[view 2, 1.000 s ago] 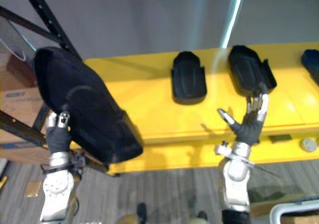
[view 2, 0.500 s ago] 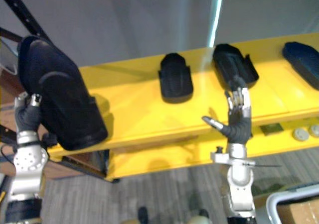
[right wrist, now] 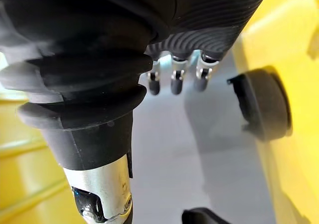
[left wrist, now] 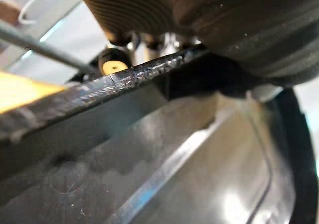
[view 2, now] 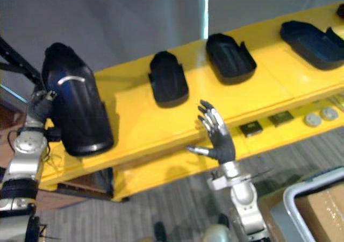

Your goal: Walk over and take plastic housings, then place them on the shelf

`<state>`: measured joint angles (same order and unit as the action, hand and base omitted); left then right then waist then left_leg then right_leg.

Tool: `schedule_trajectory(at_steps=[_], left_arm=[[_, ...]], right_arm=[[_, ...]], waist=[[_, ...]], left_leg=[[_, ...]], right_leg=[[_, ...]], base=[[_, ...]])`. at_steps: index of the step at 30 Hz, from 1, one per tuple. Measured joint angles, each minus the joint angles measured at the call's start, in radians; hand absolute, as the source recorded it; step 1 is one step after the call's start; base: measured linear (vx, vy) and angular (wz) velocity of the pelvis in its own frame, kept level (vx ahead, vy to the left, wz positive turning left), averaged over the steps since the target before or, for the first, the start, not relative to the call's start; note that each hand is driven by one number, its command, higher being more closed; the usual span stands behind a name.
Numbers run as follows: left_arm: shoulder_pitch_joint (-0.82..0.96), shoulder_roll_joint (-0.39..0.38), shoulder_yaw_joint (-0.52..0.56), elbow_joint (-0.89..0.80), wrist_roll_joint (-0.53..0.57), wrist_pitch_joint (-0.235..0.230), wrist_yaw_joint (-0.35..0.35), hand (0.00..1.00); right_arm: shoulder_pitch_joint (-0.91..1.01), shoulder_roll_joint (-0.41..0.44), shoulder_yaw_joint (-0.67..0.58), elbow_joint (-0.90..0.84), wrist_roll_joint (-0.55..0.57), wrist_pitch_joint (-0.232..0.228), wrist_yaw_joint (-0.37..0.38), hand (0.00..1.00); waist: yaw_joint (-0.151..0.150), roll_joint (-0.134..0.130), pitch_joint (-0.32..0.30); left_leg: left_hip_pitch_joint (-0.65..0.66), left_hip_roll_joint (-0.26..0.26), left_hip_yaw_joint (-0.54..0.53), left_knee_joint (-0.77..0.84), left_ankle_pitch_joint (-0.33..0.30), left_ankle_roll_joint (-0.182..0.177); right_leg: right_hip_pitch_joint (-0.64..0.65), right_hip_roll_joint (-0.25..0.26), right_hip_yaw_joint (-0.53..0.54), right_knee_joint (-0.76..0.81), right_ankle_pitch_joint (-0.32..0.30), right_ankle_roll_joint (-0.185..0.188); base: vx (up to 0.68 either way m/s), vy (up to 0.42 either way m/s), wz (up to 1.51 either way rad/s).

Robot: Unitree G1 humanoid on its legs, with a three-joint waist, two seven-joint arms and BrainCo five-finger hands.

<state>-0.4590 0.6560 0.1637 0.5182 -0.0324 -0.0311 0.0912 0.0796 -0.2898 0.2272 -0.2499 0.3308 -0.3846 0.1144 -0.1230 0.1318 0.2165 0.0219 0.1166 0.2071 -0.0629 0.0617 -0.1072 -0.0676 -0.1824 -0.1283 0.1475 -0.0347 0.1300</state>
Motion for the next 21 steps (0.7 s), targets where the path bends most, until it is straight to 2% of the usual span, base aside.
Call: schedule_trajectory(at_steps=[4, 7, 11, 16, 21], left_arm=[[-0.057, 0.004, -0.001, 0.016, 0.01, 0.022, 0.004, 1.0], [-0.06, 0.004, -0.013, 0.021, 0.009, 0.063, 0.005, 1.0], [-0.085, 0.006, -0.011, 0.062, 0.007, 0.127, 0.017, 1.0], [-0.119, 0.006, -0.011, 0.071, 0.003, 0.201, 0.017, 1.0], [-0.156, 0.008, -0.011, 0.074, 0.017, 0.22, 0.029, 1.0]], right_arm=[[-0.027, -0.016, 0.003, -0.055, 0.005, 0.013, 0.018, 0.0], [-0.028, -0.028, 0.004, -0.057, 0.011, 0.018, 0.019, 0.0], [-0.057, -0.038, 0.012, -0.094, 0.014, 0.021, 0.019, 0.0], [-0.093, -0.049, 0.013, -0.132, 0.027, 0.038, 0.018, 0.0], [-0.113, -0.05, 0.012, -0.135, 0.043, 0.045, 0.018, 0.0]], waist=[[-0.001, 0.003, 0.04], [-0.006, 0.004, 0.047], [-0.003, 0.001, 0.091], [-0.002, -0.022, 0.148], [0.001, -0.022, 0.168]], left_leg=[[-0.026, -0.003, 0.019, 0.001, 0.012, 0.005], [-0.042, -0.005, 0.024, 0.003, 0.014, 0.006], [-0.064, -0.006, 0.038, 0.003, 0.022, 0.007], [-0.098, -0.005, 0.037, 0.002, 0.034, 0.006], [-0.125, -0.006, 0.027, 0.003, 0.04, 0.006]], right_leg=[[-0.056, -0.003, 0.024, 0.037, -0.009, -0.005], [-0.081, -0.004, 0.032, 0.051, -0.01, -0.005], [-0.125, -0.005, 0.048, 0.08, -0.013, -0.005], [-0.172, -0.006, 0.049, 0.112, -0.012, -0.004], [-0.199, -0.006, 0.046, 0.125, -0.015, -0.009]], base=[[-0.05, -0.007, -0.1], [-0.02, -0.001, -0.05], [-0.02, -0.006, -0.04], [0.0, -0.009, 0.03], [0.01, -0.01, 0.06]])
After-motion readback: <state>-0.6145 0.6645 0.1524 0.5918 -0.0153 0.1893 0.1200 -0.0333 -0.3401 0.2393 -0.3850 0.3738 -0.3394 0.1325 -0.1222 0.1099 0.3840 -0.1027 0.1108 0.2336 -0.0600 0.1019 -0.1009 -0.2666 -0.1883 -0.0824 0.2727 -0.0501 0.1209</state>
